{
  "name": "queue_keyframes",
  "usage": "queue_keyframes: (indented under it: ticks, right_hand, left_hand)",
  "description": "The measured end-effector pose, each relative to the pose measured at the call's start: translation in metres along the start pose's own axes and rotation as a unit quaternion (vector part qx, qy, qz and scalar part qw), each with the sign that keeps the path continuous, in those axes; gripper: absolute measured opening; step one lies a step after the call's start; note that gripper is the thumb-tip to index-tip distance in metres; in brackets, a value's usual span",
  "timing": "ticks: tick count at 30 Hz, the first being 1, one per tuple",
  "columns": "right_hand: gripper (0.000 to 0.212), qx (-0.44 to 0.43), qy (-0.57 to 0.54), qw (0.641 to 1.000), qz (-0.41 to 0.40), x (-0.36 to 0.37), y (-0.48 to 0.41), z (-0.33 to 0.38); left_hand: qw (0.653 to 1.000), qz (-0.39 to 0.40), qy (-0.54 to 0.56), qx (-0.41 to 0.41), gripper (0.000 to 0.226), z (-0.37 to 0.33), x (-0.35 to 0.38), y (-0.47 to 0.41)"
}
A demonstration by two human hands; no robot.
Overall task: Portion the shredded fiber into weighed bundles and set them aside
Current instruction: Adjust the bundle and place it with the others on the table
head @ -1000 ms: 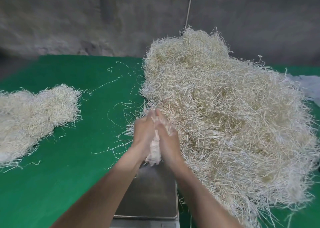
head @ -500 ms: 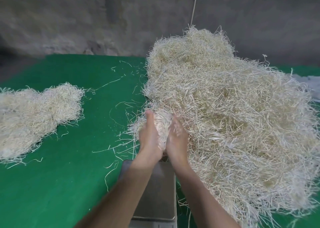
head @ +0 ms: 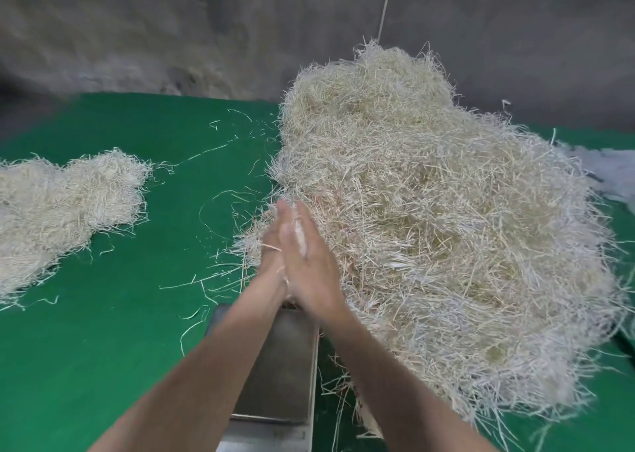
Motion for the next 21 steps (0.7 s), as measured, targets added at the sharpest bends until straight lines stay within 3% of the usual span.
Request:
queue_keyframes:
  ticks: [2, 3, 5, 8, 10, 12, 14, 15, 18, 21]
  right_hand:
    - [0.048, 0.058, -0.04, 0.998, 0.008, -0.019, -0.024, -0.016]
    - [0.044, 0.067, -0.069, 0.995, 0.015, -0.021, -0.027, -0.021]
    - [0.036, 0.06, -0.109, 0.992, 0.005, -0.012, -0.009, -0.027]
    - [0.047, 0.06, -0.099, 0.991, -0.063, -0.003, 0.004, -0.034]
    - [0.052, 0.087, -0.133, 0.983, -0.092, -0.015, -0.01, -0.031]
    - [0.06, 0.172, -0.225, 0.954, -0.096, -0.023, -0.026, -0.041]
    - [0.061, 0.23, -0.3, 0.923, -0.067, -0.013, -0.034, -0.05]
    - [0.057, 0.238, -0.293, 0.925, -0.039, -0.005, -0.031, -0.05]
    - [0.026, 0.156, -0.246, 0.956, -0.036, -0.008, -0.018, -0.048]
    - [0.037, 0.034, -0.21, 0.976, -0.041, -0.015, -0.016, -0.026]
  left_hand:
    - [0.995, 0.034, -0.072, -0.059, 0.06, 0.021, 0.011, 0.017]
    - [0.994, 0.015, -0.092, -0.062, 0.065, 0.02, 0.009, 0.02]
    - [0.999, -0.01, -0.045, -0.011, 0.061, 0.004, 0.004, 0.012]
    - [0.995, -0.027, -0.079, 0.05, 0.059, -0.016, -0.01, -0.003]
    - [0.997, -0.029, -0.068, 0.018, 0.074, -0.001, -0.015, 0.004]
    - [1.0, -0.01, -0.023, -0.015, 0.093, 0.017, -0.009, 0.025]
    - [0.998, 0.0, 0.027, -0.059, 0.105, 0.034, -0.007, 0.039]
    - [0.995, -0.012, 0.062, -0.073, 0.105, 0.039, -0.011, 0.039]
    - [0.992, -0.074, 0.084, -0.062, 0.095, 0.03, -0.041, 0.017]
    - [0.998, -0.028, 0.035, -0.036, 0.087, 0.017, -0.055, -0.007]
Point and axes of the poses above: each hand's wrist, its own y-axis away from the middle knuckle, its own x-axis out of the palm, z = x × y, the point moved 9 cm from there along -y, towards the middle knuckle, and after that the axes turned 10 degrees about x, right-handed, at the moved point
